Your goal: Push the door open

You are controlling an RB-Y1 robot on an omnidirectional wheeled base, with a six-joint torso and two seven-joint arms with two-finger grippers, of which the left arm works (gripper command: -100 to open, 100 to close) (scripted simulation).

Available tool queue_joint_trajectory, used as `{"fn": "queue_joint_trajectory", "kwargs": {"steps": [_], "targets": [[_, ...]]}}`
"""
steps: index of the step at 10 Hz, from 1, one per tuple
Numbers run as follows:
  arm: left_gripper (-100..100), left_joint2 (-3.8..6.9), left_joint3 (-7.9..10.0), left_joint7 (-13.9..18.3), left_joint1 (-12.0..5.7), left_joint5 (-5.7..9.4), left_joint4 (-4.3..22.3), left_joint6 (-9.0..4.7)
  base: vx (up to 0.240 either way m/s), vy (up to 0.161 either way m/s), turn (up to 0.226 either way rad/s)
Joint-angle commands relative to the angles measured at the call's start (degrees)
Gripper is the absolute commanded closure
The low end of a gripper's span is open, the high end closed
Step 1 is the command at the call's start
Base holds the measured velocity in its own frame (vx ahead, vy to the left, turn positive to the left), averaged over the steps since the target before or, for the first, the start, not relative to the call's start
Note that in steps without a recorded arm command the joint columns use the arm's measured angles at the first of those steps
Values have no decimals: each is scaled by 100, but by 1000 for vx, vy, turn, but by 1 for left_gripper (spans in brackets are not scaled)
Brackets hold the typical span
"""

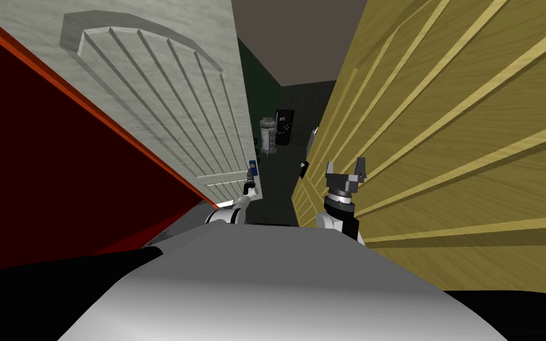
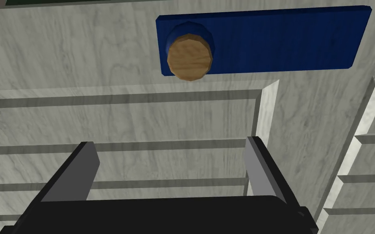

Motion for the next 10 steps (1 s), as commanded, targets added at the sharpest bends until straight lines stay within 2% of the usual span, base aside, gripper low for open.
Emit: {"fn": "queue_joint_trajectory", "kwargs": {"steps": [1,2,3,5,7,9,10], "targets": [[-100,0,0,0,0,0,0,0,9,1,0],[-100,156,6,-2,8,3,-7,4,81,44,-4],[-100,258,12,3,14,5,-4,-4,185,68,-22],[-100,332,22,11,22,10,2,-18,208,58,-23],[-100,303,32,18,30,14,8,-31,218,27,-29],[-100,139,42,26,40,19,15,-46,207,3,-33],[-100,187,25,36,76,10,-14,-45,92,-4,-3]]}}
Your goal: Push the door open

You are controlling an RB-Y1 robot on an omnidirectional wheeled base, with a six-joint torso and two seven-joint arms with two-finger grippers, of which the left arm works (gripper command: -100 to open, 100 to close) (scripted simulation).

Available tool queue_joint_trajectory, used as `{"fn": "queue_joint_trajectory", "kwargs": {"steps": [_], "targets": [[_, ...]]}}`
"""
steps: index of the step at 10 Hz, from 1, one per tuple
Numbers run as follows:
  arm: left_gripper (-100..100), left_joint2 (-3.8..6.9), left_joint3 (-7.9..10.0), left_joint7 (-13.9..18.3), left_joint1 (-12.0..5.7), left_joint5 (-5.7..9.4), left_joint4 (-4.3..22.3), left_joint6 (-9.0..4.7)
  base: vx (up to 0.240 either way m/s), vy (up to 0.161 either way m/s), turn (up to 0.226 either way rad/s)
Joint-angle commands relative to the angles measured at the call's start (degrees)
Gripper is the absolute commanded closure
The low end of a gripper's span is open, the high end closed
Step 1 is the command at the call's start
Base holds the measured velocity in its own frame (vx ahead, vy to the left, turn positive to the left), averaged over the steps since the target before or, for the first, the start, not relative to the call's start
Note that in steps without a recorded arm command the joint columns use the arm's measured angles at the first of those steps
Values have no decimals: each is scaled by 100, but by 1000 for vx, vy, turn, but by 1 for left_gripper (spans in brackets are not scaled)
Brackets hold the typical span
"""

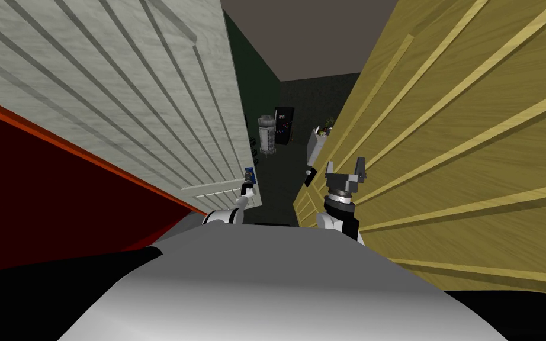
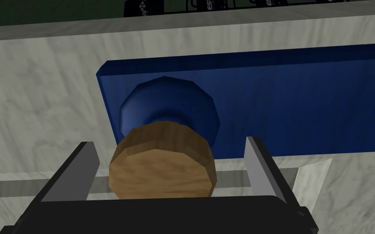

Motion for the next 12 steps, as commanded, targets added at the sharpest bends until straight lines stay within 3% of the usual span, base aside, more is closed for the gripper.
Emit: {"fn": "queue_joint_trajectory", "kwargs": {"steps": [1,6,7,9,10,12], "targets": [[100,9,2,-5,1,0,-3,7,-12,0,5],[100,9,2,-5,1,0,-3,7,-18,0,-3],[100,137,115,-135,-15,73,18,-25,101,21,31],[100,153,142,-163,-22,89,19,-35,155,19,26],[100,191,257,-287,-50,162,25,-80,168,13,78],[100,165,384,-422,-81,241,32,-129,206,30,108]]}}
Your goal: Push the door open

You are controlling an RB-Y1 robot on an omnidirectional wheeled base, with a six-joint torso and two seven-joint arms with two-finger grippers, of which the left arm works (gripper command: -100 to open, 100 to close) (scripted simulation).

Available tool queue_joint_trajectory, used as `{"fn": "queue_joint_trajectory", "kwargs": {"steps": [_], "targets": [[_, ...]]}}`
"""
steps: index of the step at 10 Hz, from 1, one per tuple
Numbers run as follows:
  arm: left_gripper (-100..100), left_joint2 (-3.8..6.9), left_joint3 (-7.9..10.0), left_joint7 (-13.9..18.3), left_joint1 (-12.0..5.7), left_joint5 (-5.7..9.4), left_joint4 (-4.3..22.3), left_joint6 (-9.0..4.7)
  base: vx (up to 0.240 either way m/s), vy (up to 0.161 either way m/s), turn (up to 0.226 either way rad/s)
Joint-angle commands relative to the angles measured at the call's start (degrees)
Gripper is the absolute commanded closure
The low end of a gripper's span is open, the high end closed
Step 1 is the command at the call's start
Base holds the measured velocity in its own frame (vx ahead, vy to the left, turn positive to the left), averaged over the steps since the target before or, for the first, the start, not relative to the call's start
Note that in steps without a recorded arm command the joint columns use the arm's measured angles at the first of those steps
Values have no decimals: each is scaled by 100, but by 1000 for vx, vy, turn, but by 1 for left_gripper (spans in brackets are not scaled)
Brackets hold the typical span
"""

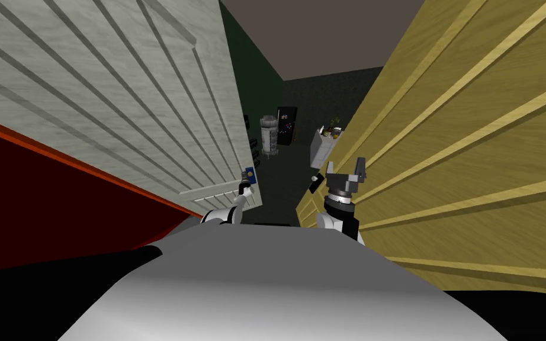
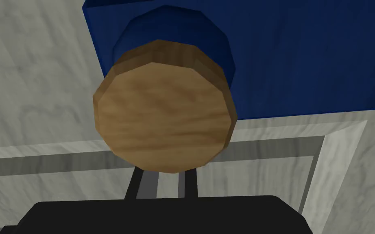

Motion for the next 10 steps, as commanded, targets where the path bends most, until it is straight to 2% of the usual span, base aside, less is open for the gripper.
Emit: {"fn": "queue_joint_trajectory", "kwargs": {"steps": [1,2,8,10], "targets": [[100,-21,140,-149,-4,77,-70,-52,269,82,114],[-100,43,-93,-64,-19,133,6,-55,103,63,157],[-100,107,-698,-36,-26,432,18,-35,-64,10,126],[-100,106,-982,-23,-29,572,23,-26,-31,8,164]]}}
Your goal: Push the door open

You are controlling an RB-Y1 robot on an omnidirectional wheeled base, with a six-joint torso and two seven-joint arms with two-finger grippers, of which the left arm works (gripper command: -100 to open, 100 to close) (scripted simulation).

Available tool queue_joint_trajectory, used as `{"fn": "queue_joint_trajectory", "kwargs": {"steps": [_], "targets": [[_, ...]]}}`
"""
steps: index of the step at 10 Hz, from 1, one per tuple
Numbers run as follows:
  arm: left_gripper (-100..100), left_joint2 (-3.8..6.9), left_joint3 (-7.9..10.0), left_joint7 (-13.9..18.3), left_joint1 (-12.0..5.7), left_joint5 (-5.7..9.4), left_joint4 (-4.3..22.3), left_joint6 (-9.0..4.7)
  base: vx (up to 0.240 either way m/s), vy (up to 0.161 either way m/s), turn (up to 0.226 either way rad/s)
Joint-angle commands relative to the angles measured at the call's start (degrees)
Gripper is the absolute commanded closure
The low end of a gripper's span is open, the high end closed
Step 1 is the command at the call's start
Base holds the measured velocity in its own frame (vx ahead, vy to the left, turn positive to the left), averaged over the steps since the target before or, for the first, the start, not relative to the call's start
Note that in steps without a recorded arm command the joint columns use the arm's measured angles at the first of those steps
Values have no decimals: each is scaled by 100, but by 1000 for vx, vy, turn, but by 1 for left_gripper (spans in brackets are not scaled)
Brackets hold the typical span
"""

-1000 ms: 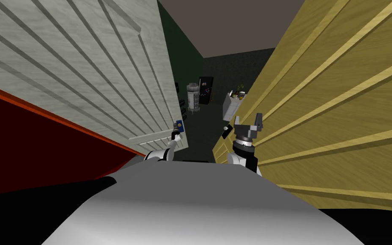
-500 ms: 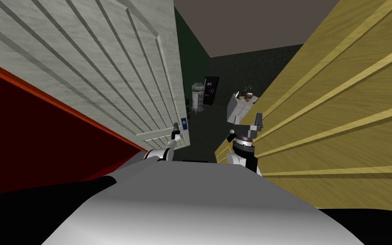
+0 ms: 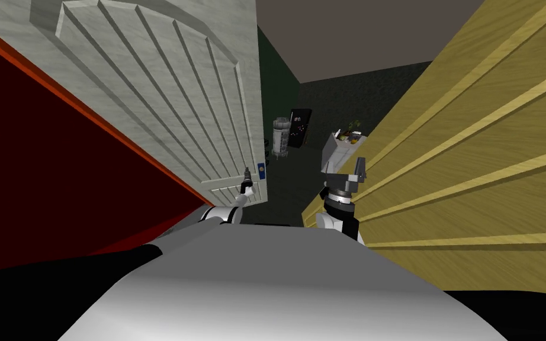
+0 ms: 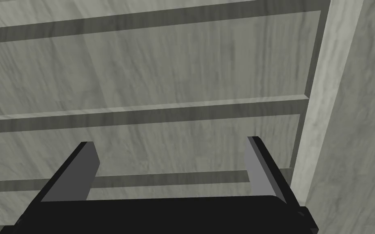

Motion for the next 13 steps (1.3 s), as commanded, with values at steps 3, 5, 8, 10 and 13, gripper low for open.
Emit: {"fn": "queue_joint_trajectory", "kwargs": {"steps": [3,5,8,10,13], "targets": [[-100,-61,-453,-27,69,233,-141,85,-39,4,137],[-100,-94,-681,-16,67,346,-136,92,-40,-8,144],[-100,-154,-979,-2,64,493,-131,102,-40,-22,119],[-100,-211,-1191,8,61,598,-127,109,-41,-35,121],[-100,-253,-1326,14,60,664,-124,114,-23,-34,56]]}}
